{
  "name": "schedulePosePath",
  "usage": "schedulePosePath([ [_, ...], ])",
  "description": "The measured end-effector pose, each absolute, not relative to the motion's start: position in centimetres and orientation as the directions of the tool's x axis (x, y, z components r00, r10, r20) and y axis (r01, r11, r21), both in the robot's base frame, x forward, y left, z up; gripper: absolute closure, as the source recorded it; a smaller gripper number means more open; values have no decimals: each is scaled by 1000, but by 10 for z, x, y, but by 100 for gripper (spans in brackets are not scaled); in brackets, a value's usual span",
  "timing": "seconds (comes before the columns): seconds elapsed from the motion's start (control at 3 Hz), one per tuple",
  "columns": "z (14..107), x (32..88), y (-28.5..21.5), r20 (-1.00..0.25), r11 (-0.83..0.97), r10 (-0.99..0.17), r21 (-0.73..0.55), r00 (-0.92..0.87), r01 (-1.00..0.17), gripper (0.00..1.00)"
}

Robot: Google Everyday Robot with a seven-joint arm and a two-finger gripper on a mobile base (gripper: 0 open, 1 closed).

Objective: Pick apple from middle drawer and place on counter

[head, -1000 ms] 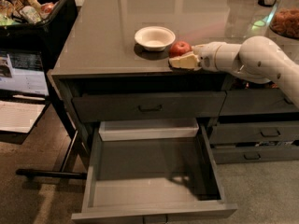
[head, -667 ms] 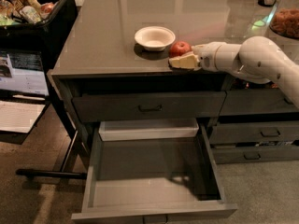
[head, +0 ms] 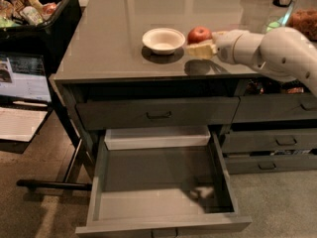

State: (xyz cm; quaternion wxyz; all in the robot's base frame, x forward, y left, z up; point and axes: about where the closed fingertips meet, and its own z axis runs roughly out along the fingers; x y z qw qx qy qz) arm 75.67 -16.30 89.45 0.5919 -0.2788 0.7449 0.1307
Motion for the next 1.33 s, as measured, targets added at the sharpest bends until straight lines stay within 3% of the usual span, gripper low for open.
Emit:
schedulePosePath([
  [0.67, 909, 766, -183, -946, 871, -263, -149, -188, -468, 100],
  [1.33, 885, 769, -189, -908, 941, -183, -50, -378, -335, 100],
])
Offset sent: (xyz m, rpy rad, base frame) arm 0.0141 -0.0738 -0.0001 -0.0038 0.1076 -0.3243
